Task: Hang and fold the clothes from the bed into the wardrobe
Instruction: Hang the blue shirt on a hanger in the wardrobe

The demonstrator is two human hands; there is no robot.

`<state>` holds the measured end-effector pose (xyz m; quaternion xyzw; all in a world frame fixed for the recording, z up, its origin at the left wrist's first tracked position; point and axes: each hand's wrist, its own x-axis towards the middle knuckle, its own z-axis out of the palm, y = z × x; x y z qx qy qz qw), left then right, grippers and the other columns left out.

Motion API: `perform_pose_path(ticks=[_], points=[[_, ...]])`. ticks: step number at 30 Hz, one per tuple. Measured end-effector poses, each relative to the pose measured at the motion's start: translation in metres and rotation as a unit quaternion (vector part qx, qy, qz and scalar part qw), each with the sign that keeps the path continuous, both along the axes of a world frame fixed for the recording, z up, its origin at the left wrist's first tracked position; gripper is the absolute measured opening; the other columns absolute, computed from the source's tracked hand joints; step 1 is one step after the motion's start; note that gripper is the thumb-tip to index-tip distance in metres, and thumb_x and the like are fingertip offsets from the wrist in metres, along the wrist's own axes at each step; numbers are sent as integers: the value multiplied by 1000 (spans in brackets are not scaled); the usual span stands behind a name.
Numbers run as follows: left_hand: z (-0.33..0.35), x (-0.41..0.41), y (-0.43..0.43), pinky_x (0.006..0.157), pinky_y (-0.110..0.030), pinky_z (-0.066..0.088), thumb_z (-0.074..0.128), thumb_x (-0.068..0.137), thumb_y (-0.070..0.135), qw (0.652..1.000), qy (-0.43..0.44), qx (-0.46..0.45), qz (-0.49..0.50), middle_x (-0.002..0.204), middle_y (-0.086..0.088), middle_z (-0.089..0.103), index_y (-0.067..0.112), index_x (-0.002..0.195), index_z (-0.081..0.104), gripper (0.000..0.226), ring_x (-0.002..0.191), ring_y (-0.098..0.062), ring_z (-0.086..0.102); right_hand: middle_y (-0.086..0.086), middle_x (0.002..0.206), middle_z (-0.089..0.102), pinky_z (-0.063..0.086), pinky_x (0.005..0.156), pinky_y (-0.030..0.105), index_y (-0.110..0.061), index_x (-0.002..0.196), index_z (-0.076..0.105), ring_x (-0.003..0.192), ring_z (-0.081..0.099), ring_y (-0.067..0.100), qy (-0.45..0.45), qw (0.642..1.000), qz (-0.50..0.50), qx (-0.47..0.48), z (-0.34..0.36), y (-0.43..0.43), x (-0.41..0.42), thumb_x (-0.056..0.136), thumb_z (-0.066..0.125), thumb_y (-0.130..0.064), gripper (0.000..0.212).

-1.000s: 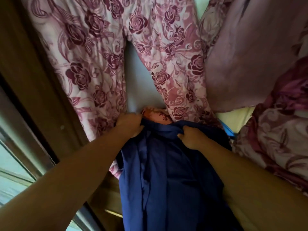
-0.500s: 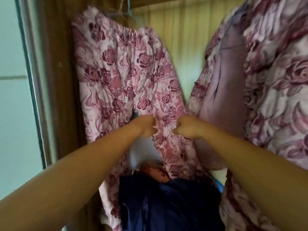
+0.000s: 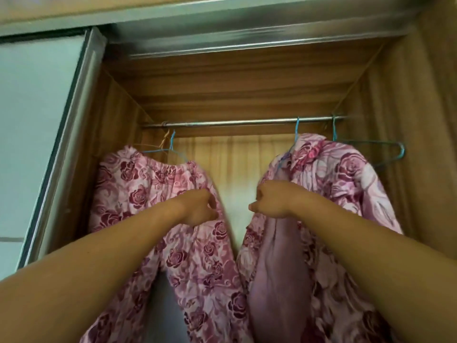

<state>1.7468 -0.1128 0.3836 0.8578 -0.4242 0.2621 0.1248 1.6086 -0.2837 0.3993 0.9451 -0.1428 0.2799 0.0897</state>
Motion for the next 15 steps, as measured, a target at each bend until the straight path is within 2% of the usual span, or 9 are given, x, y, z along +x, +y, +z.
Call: perform_pose_path(ticks=[2, 3, 5, 7, 10, 13, 15], points=[[12, -9, -15, 96, -33, 49, 60, 96, 40, 1000, -12, -12, -23, 128, -6, 65, 15, 124, 66, 38, 113, -25, 62, -1, 76, 49, 44, 73, 34, -19, 76, 49, 84, 54, 28, -24, 999, -25, -13, 15, -3, -19, 92, 55, -54, 39], [17, -13, -23, 97, -33, 48, 60, 96, 41, 999, -15, -16, -37, 130, -6, 64, 15, 126, 65, 40, 116, -25, 61, 0, 75, 50, 46, 74, 35, -19, 72, 47, 84, 56, 30, -39, 998, -35, -22, 23, -4, -29, 92, 55, -52, 39], [29, -23, -38, 96, -31, 47, 61, 95, 43, 998, -19, -22, -60, 130, -5, 64, 16, 128, 64, 42, 116, -24, 60, 8, 92, 64, 52, 82, 38, -16, 80, 56, 95, 62, 33, -96, 993, -49, -46, 36, -6, -51, 91, 55, -49, 34], [42, -33, -53, 91, -29, 47, 62, 95, 43, 996, -24, -30, -81, 127, -3, 66, 17, 126, 66, 40, 112, -22, 61, 14, 111, 68, 54, 87, 41, -16, 96, 66, 105, 63, 35, -195, 975, -75, -71, 52, -13, -76, 89, 53, -47, 35], [58, -44, -75, 90, -30, 50, 62, 95, 38, 993, -31, -42, -109, 117, -3, 70, 17, 117, 72, 32, 104, -21, 63, 16, 114, 68, 51, 80, 40, -17, 107, 68, 104, 65, 38, -293, 944, -137, -73, 77, -32, -114, 90, 53, -44, 36], [68, -52, -95, 90, -35, 53, 62, 94, 34, 991, -34, -42, -120, 108, -5, 72, 14, 110, 74, 27, 100, -23, 65, 15, 118, 67, 47, 76, 37, -15, 115, 66, 105, 65, 38, -295, 927, -218, -78, 88, -57, -139, 91, 58, -41, 37], [70, -55, -106, 88, -36, 54, 62, 93, 31, 991, -33, -37, -124, 103, -5, 74, 14, 105, 75, 25, 97, -23, 66, 12, 125, 65, 49, 84, 37, -16, 122, 65, 114, 61, 36, -241, 925, -268, -117, 84, -70, -146, 92, 57, -41, 40]])
